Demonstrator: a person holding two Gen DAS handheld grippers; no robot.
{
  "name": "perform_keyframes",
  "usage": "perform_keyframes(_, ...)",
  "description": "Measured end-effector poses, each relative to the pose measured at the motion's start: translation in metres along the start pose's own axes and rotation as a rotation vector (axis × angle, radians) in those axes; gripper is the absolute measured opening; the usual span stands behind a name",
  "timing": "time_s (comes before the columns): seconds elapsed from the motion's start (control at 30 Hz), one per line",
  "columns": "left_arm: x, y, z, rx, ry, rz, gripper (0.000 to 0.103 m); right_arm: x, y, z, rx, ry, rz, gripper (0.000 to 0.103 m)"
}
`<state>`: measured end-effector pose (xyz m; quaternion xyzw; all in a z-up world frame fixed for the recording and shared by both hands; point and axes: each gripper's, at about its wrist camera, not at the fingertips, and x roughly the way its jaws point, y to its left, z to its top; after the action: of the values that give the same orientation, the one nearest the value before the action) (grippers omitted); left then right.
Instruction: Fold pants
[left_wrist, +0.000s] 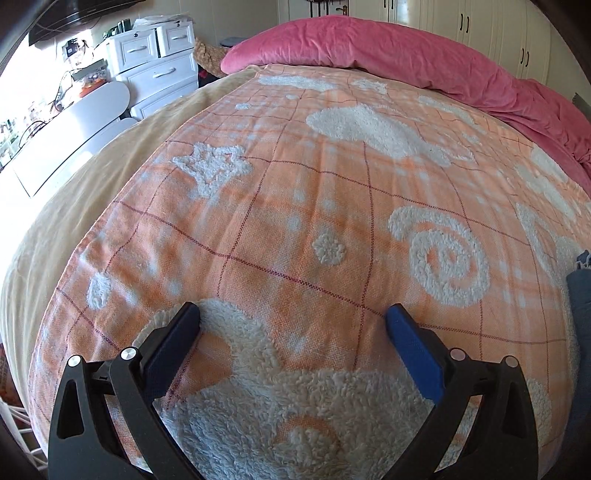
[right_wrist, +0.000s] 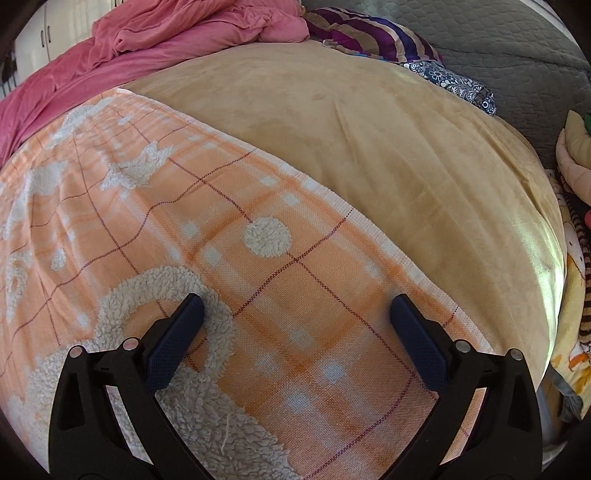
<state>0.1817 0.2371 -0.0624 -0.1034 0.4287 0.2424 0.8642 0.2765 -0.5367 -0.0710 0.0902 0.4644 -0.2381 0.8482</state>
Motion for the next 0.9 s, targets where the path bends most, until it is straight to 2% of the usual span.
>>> perform_keyframes(0.9,-0.0003,-0.0004,0.0,-0.001,0.0,0.0,0.099,-0.0012,0.0008,0.0028,0.0,0.0,0.0,0.095)
